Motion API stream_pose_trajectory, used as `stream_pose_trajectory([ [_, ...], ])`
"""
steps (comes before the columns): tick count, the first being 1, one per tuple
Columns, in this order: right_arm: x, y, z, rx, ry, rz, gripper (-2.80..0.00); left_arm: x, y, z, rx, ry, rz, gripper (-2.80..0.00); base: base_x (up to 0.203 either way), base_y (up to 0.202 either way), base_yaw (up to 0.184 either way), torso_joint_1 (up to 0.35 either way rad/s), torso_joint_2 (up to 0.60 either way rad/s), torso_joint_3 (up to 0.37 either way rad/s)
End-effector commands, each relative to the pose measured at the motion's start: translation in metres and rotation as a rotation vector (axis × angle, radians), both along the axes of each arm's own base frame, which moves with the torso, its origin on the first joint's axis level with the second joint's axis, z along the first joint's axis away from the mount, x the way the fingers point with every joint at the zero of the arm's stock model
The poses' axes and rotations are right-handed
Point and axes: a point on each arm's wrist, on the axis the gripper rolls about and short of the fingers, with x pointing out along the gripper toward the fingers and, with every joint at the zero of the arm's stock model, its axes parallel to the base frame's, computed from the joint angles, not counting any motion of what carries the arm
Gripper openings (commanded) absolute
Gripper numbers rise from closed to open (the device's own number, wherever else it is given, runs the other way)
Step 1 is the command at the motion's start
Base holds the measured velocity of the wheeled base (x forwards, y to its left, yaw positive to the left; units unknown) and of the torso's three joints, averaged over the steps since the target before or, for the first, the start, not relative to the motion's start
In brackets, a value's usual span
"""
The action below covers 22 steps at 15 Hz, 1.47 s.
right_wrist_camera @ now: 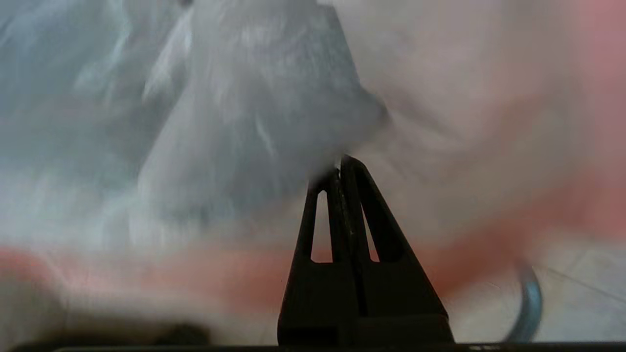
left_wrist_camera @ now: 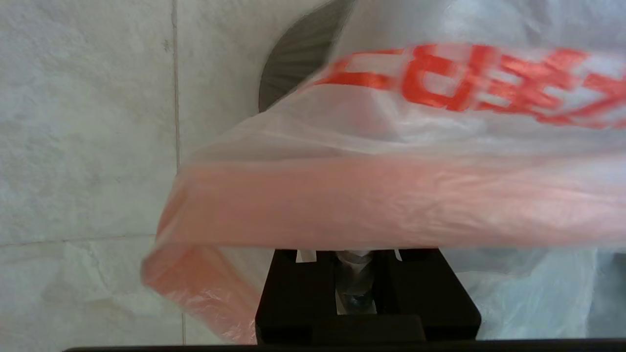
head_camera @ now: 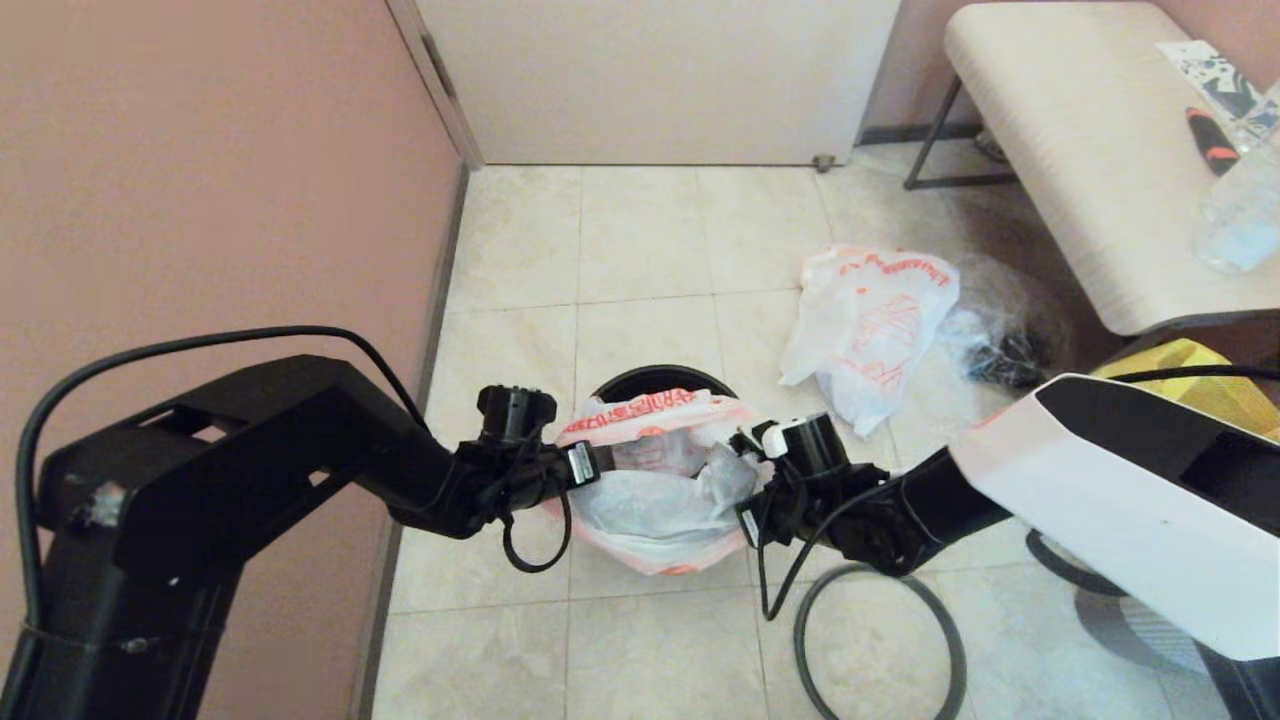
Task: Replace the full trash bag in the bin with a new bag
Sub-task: Put the new garbage bag on the trash can
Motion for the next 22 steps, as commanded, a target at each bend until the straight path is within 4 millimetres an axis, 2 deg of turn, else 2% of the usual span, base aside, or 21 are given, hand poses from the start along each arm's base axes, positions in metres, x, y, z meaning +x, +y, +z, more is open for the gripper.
stream_pose_trajectory([
  [1, 0.021, 0.006, -0.022, 0.024, 0.0, -0.028, -2.8, -0.007, -0.008, -0.004, 0.004, 0.018, -0.04, -2.8, 0.0, 0.0, 0.0, 0.0, 0.0, 0.0],
  [3, 0.042, -0.001, -0.022, 0.075, -0.03, -0.092, -2.8, -0.016, -0.015, -0.011, 0.051, 0.03, -0.097, -2.8, 0.0, 0.0, 0.0, 0.0, 0.0, 0.0],
  [6, 0.055, -0.029, -0.011, 0.095, -0.081, -0.179, -2.8, -0.025, -0.021, -0.018, 0.098, 0.022, -0.157, -2.8, 0.0, 0.0, 0.0, 0.0, 0.0, 0.0],
  [8, 0.06, -0.051, -0.002, 0.105, -0.112, -0.229, -2.8, -0.027, -0.02, -0.019, 0.09, 0.031, -0.191, -2.8, 0.0, 0.0, 0.0, 0.0, 0.0, 0.0],
  [10, 0.061, -0.063, 0.009, 0.114, -0.127, -0.252, -2.8, -0.027, -0.02, -0.019, 0.09, 0.032, -0.197, -2.8, 0.0, 0.0, 0.0, 0.0, 0.0, 0.0],
  [14, 0.06, -0.068, 0.03, 0.137, -0.166, -0.258, -2.8, -0.033, -0.019, -0.02, 0.094, 0.041, -0.244, -2.8, 0.0, 0.0, 0.0, 0.0, 0.0, 0.0],
  [16, 0.058, -0.067, 0.034, 0.142, -0.172, -0.255, -2.8, -0.033, -0.019, -0.02, 0.094, 0.04, -0.252, -2.8, 0.0, 0.0, 0.0, 0.0, 0.0, 0.0],
  [19, 0.047, -0.065, 0.05, 0.223, -0.157, -0.245, -2.8, -0.036, -0.018, -0.017, 0.082, 0.037, -0.264, -2.8, 0.0, 0.0, 0.0, 0.0, 0.0, 0.0],
  [22, 0.044, -0.062, 0.05, 0.233, -0.146, -0.233, -2.8, -0.04, -0.017, -0.014, 0.055, 0.015, -0.303, -2.8, 0.0, 0.0, 0.0, 0.0, 0.0, 0.0],
])
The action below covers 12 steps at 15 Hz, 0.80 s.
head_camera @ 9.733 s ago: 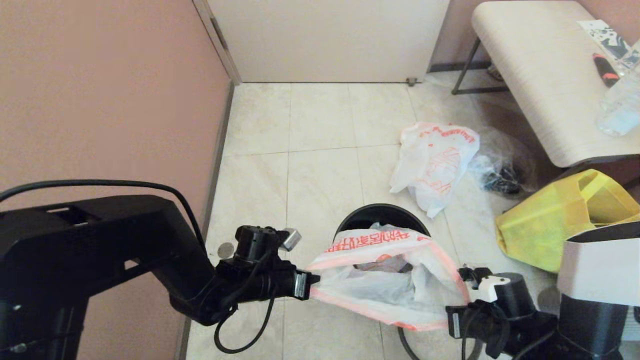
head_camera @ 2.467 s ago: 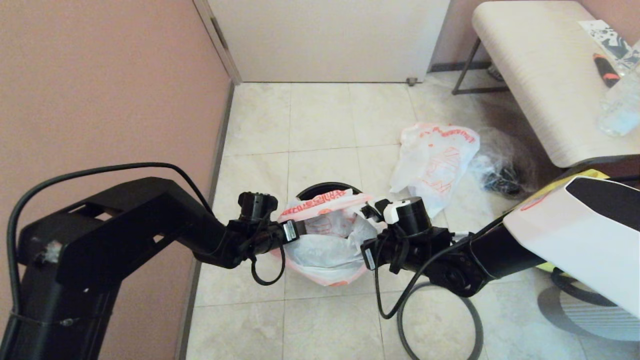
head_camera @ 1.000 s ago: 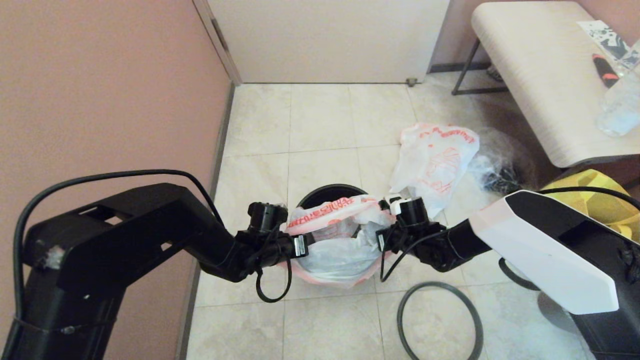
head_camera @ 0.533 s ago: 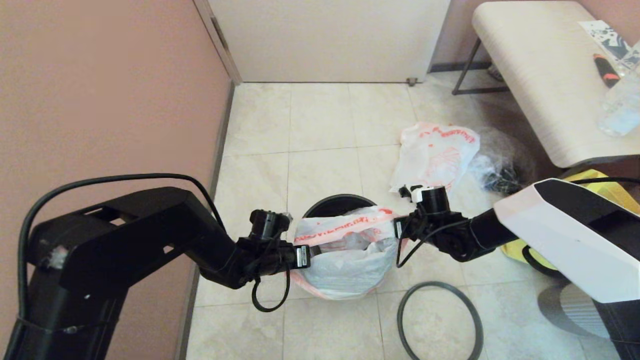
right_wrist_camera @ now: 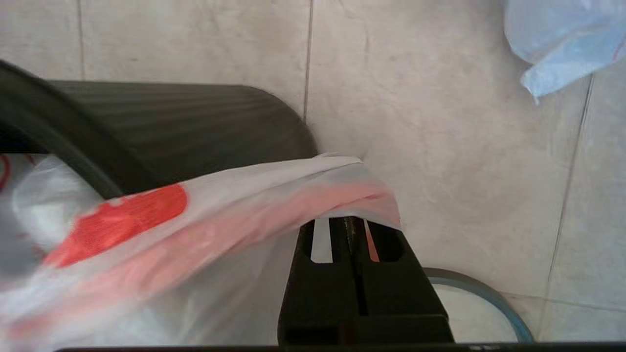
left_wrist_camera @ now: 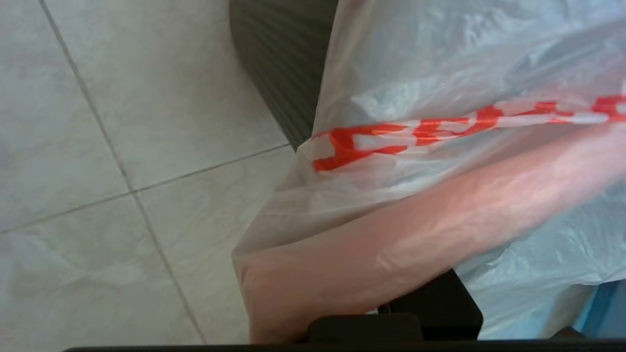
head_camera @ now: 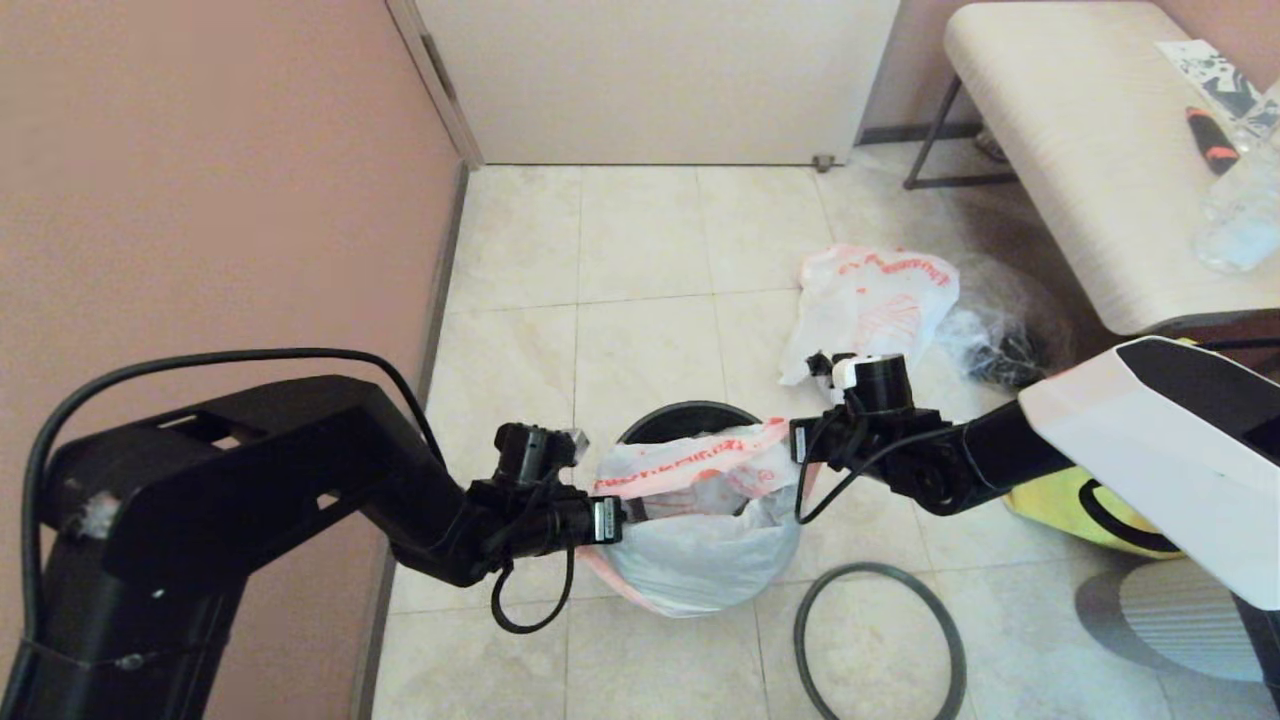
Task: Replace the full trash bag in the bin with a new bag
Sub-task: Put the new garbage bag on the trash can
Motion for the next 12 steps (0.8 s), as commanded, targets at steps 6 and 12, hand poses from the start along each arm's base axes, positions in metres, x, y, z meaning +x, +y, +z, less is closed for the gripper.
stream_pose_trajectory([
  [6, -0.01, 0.019, 0.024, 0.027, -0.053, 0.042, -2.8, -0.01, 0.002, 0.01, -0.051, 0.007, -0.085, -2.8, 0.0, 0.0, 0.0, 0.0, 0.0, 0.0],
  [12, -0.022, 0.038, 0.036, 0.056, -0.074, 0.086, -2.8, -0.017, 0.003, 0.009, -0.052, 0.017, -0.152, -2.8, 0.0, 0.0, 0.0, 0.0, 0.0, 0.0],
])
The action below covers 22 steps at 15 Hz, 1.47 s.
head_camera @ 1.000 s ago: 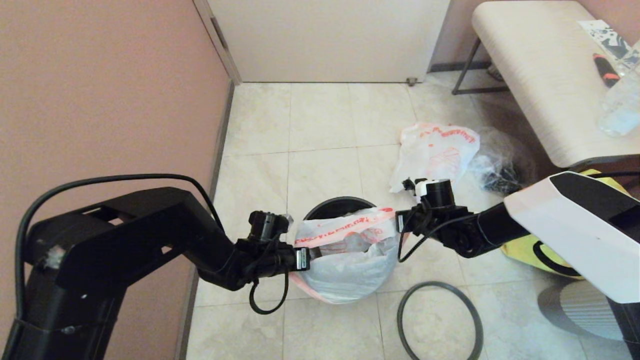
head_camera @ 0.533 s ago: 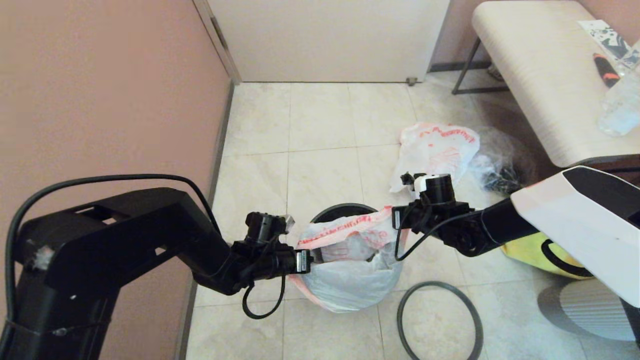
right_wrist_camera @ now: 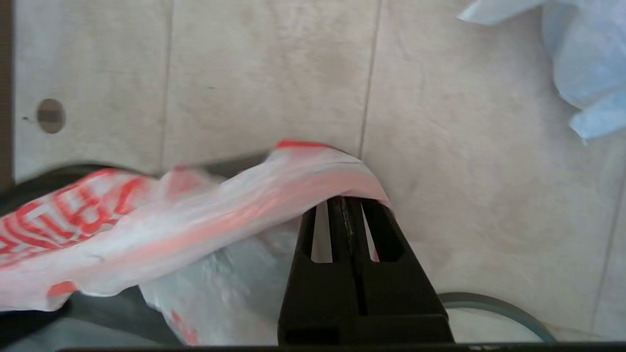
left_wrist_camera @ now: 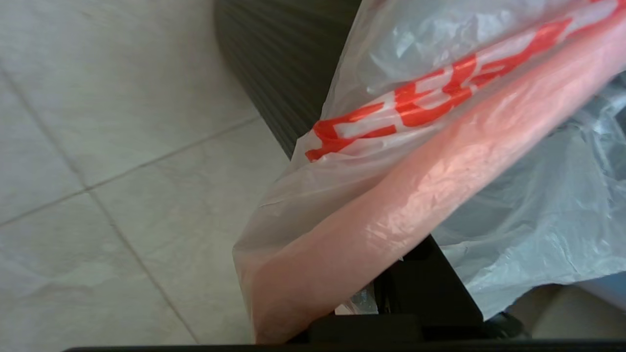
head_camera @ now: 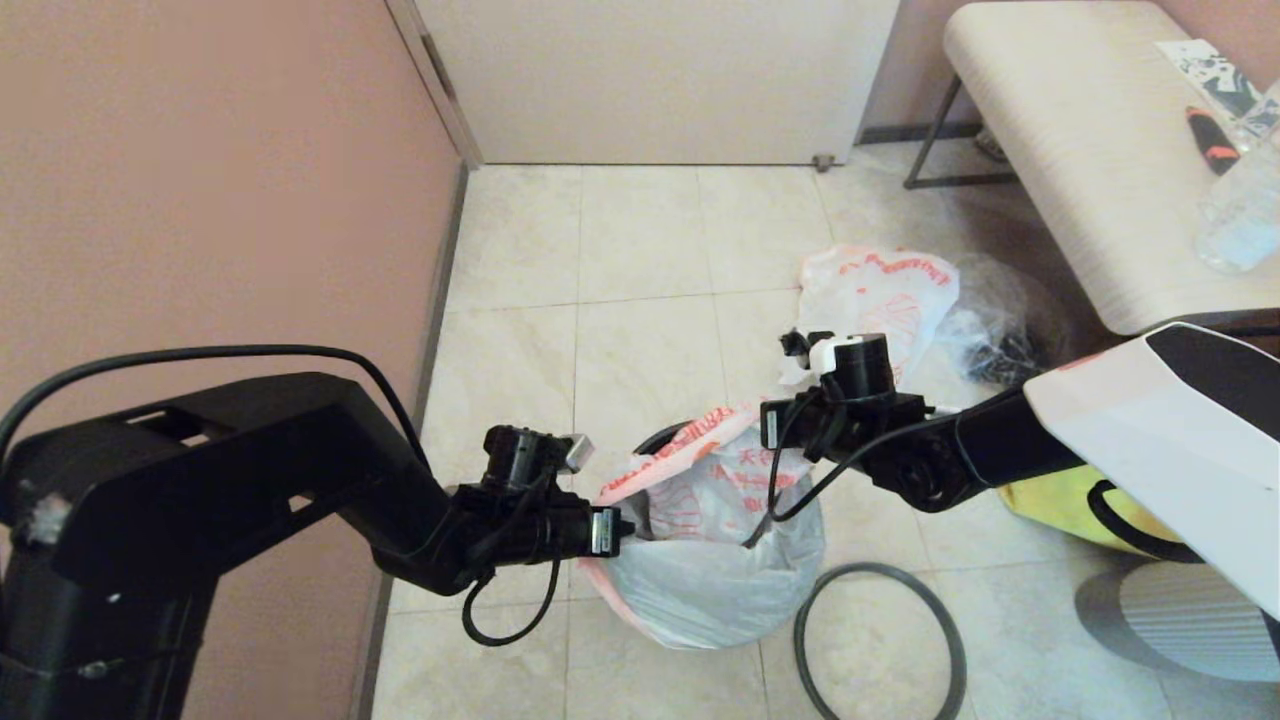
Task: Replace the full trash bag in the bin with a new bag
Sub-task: Put the new garbage bag on the trash can
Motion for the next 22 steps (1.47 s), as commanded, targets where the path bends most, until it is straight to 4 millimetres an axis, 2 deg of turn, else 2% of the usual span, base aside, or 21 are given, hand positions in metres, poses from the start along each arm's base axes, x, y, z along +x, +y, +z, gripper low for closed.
stream_pose_trajectory([
  [1, -0.003, 0.004, 0.006, 0.008, -0.013, 0.01, -2.8, -0.002, -0.001, 0.003, -0.011, -0.002, -0.014, -2.8, 0.0, 0.0, 0.0, 0.0, 0.0, 0.0],
  [9, -0.022, 0.039, 0.005, 0.012, -0.012, 0.098, -2.8, -0.014, -0.009, -0.001, 0.028, -0.009, -0.081, -2.8, 0.0, 0.0, 0.0, 0.0, 0.0, 0.0],
  [15, -0.031, 0.058, 0.013, 0.022, -0.036, 0.145, -2.8, -0.019, -0.009, -0.003, 0.043, -0.022, -0.105, -2.8, 0.0, 0.0, 0.0, 0.0, 0.0, 0.0],
  [17, -0.041, 0.066, 0.018, 0.023, -0.04, 0.172, -2.8, -0.019, -0.01, -0.003, 0.04, -0.03, -0.105, -2.8, 0.0, 0.0, 0.0, 0.0, 0.0, 0.0],
  [20, -0.045, 0.063, 0.016, 0.007, -0.025, 0.173, -2.8, -0.019, -0.009, -0.002, 0.04, -0.03, -0.105, -2.8, 0.0, 0.0, 0.0, 0.0, 0.0, 0.0],
  [22, -0.038, 0.049, 0.015, -0.011, -0.026, 0.143, -2.8, -0.019, -0.009, -0.003, 0.039, -0.031, -0.104, -2.8, 0.0, 0.0, 0.0, 0.0, 0.0, 0.0],
])
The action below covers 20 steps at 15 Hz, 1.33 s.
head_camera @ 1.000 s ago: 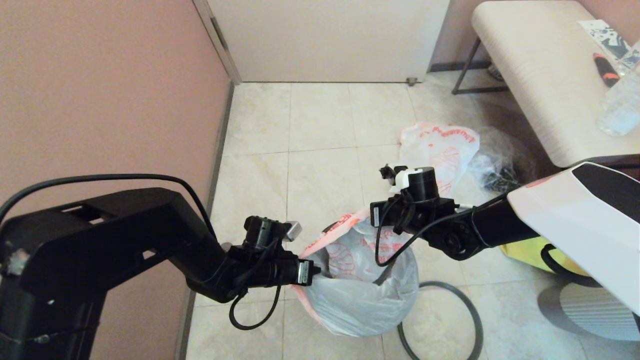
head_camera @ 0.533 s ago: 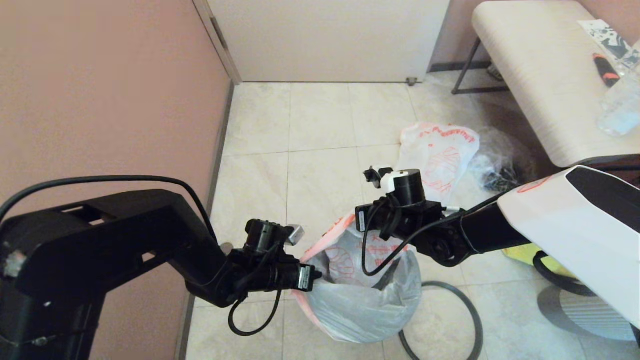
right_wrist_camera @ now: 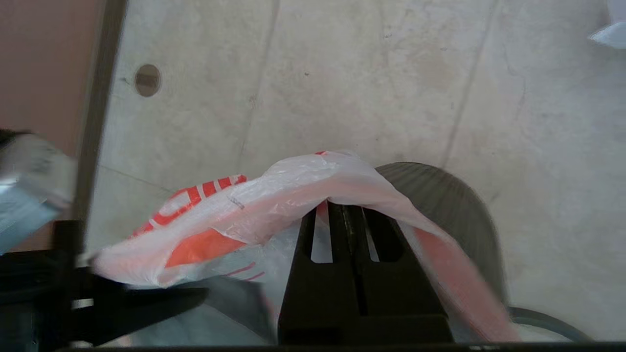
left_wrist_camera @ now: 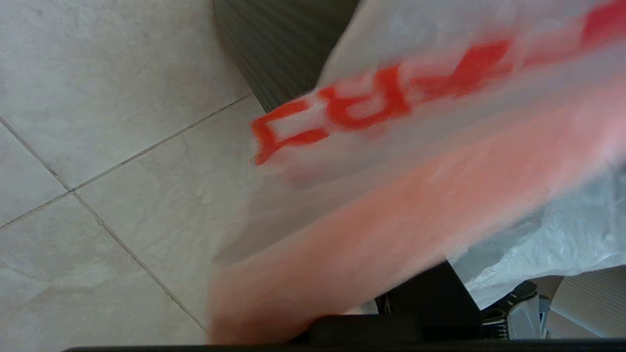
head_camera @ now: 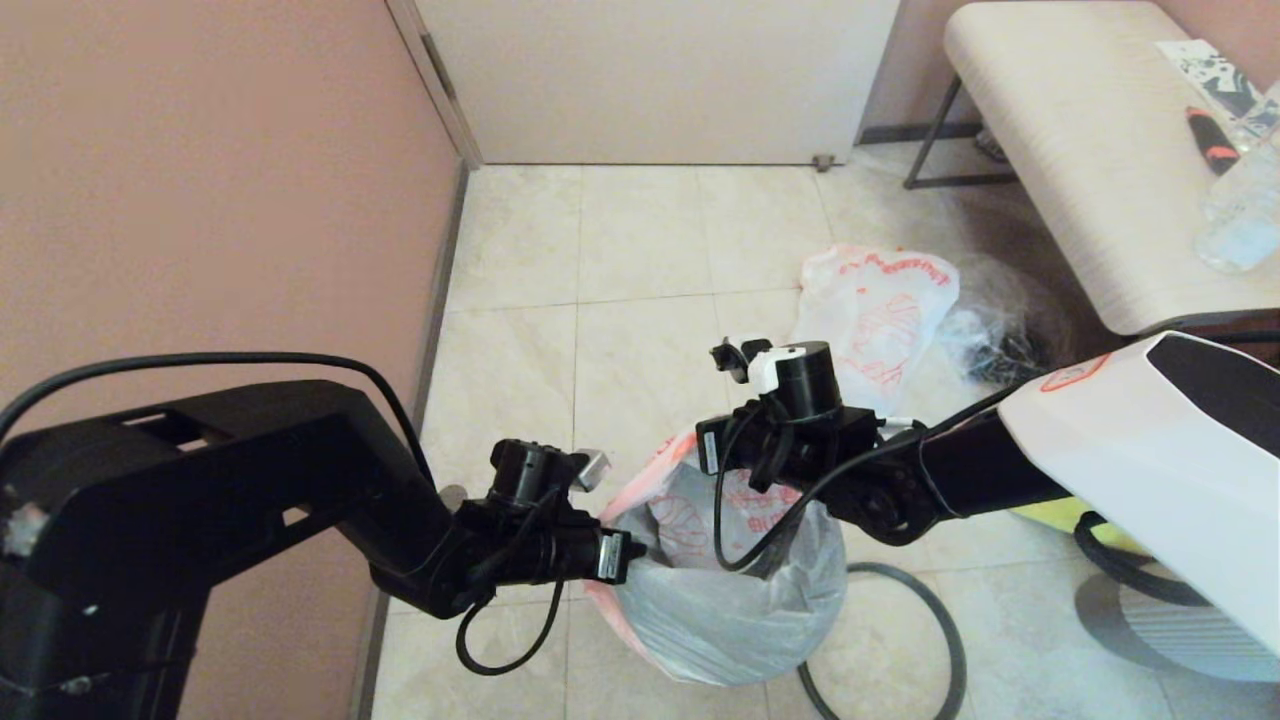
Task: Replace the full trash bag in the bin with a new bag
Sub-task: Put the new garbage bag on the trash can
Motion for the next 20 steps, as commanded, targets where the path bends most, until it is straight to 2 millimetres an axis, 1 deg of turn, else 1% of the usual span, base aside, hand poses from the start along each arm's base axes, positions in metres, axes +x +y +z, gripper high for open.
stream_pose_trajectory([
  [1, 0.007, -0.018, 0.001, -0.01, 0.001, -0.039, -2.8, -0.001, 0.001, 0.0, -0.005, -0.007, 0.0, -2.8, 0.0, 0.0, 0.0, 0.0, 0.0, 0.0],
  [4, 0.015, -0.046, -0.015, -0.091, 0.031, -0.083, -2.8, 0.004, 0.006, 0.001, -0.048, -0.094, 0.019, -2.8, 0.0, 0.0, 0.0, 0.0, 0.0, 0.0],
  [6, 0.013, -0.055, -0.016, -0.103, 0.044, -0.096, -2.8, 0.008, 0.009, -0.001, -0.067, -0.128, 0.035, -2.8, 0.0, 0.0, 0.0, 0.0, 0.0, 0.0],
  [8, 0.001, -0.059, -0.01, -0.115, 0.048, -0.087, -2.8, 0.01, 0.01, 0.0, -0.074, -0.128, 0.044, -2.8, 0.0, 0.0, 0.0, 0.0, 0.0, 0.0],
  [11, -0.02, -0.061, 0.011, -0.1, 0.022, -0.066, -2.8, 0.012, 0.01, -0.002, -0.075, -0.125, 0.048, -2.8, 0.0, 0.0, 0.0, 0.0, 0.0, 0.0],
  [13, -0.038, -0.063, 0.02, -0.094, 0.021, -0.048, -2.8, 0.013, 0.011, -0.001, -0.076, -0.127, 0.051, -2.8, 0.0, 0.0, 0.0, 0.0, 0.0, 0.0],
  [15, -0.058, -0.055, 0.02, -0.098, 0.034, 0.005, -2.8, 0.013, 0.011, -0.001, -0.077, -0.13, 0.051, -2.8, 0.0, 0.0, 0.0, 0.0, 0.0, 0.0],
  [17, -0.073, -0.041, 0.027, -0.057, 0.033, 0.061, -2.8, 0.012, 0.011, -0.001, -0.075, -0.127, 0.05, -2.8, 0.0, 0.0, 0.0, 0.0, 0.0, 0.0],
  [18, -0.072, -0.038, 0.029, -0.035, 0.037, 0.098, -2.8, 0.012, 0.011, 0.0, -0.075, -0.127, 0.049, -2.8, 0.0, 0.0, 0.0, 0.0, 0.0, 0.0],
  [20, -0.062, -0.027, 0.013, -0.038, 0.072, 0.137, -2.8, 0.011, 0.012, 0.001, -0.076, -0.128, 0.049, -2.8, 0.0, 0.0, 0.0, 0.0, 0.0, 0.0],
])
